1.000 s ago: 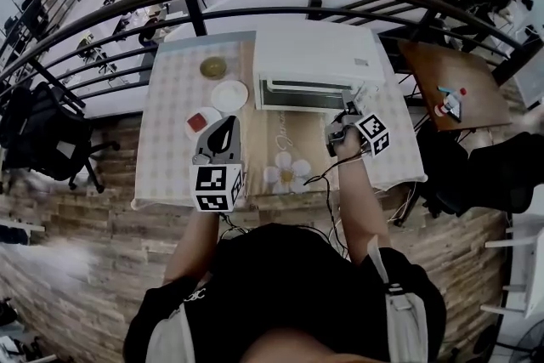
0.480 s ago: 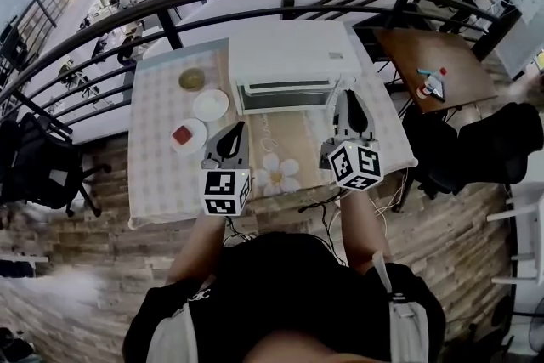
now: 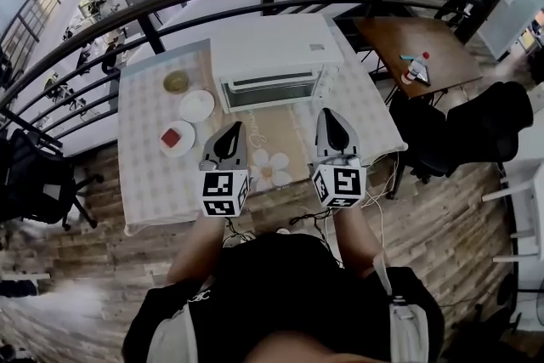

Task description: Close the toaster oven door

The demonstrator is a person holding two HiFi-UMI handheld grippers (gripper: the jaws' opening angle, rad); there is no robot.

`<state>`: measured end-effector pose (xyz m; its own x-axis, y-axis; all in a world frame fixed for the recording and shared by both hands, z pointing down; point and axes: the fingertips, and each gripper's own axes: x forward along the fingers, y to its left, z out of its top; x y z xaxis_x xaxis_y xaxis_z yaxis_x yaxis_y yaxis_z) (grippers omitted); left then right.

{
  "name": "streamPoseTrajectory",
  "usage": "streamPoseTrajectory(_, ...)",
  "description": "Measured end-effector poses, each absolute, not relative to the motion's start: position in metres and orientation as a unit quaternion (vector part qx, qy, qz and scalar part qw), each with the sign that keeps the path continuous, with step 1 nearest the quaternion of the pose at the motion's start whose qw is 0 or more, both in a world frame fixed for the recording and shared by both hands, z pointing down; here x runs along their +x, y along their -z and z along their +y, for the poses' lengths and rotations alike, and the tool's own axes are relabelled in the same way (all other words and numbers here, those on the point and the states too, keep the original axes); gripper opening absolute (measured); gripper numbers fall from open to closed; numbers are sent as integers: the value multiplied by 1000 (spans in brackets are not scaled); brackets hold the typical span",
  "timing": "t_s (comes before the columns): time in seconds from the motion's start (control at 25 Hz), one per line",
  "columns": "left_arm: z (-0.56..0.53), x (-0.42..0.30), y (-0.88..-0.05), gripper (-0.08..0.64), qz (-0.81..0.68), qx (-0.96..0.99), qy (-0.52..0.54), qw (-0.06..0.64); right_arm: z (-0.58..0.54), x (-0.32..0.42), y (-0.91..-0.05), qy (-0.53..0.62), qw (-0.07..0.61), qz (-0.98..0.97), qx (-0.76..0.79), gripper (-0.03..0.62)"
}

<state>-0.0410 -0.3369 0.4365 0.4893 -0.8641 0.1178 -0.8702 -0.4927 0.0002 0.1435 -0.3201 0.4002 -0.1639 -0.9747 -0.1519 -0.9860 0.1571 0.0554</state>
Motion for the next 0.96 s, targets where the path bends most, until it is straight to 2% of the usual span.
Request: streamPoseTrajectory(0.96, -323, -62, -416, 14, -513, 857, -36, 36, -315, 125, -397, -54, 44, 771, -633, 0)
